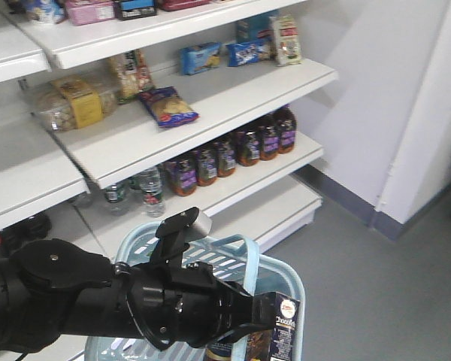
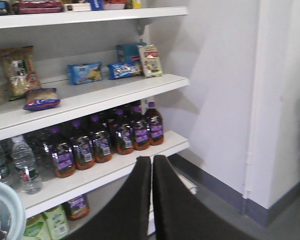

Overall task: Left arm holds basket, right arm returns cookies
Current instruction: 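Drive up to the snack shelf with the basket in the left gripper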

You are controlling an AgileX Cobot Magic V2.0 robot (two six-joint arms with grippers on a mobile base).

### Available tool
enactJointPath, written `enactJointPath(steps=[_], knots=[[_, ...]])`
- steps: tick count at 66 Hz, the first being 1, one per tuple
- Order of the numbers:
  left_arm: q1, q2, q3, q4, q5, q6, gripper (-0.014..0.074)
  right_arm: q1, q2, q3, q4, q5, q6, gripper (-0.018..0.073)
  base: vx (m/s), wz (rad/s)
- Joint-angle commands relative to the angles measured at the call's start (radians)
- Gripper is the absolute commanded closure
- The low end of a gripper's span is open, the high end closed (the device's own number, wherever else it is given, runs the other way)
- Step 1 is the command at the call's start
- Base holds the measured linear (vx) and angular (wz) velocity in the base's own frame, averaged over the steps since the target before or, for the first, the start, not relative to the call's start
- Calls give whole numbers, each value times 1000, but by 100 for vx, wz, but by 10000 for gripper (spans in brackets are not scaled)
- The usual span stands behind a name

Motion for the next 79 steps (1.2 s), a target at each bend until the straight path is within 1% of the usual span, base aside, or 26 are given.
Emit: enactJointPath(steps=[1, 35, 79], knots=[[-2, -46, -29, -37, 22, 15, 603, -5, -10, -2, -3, -74, -5, 568, 18, 71], [-2, -46, -29, -37, 22, 15, 603, -5, -10, -2, -3, -74, -5, 568, 17, 67], [-2, -46, -29, -37, 21, 15, 603, -5, -10, -2, -3, -74, -5, 568, 11, 45]])
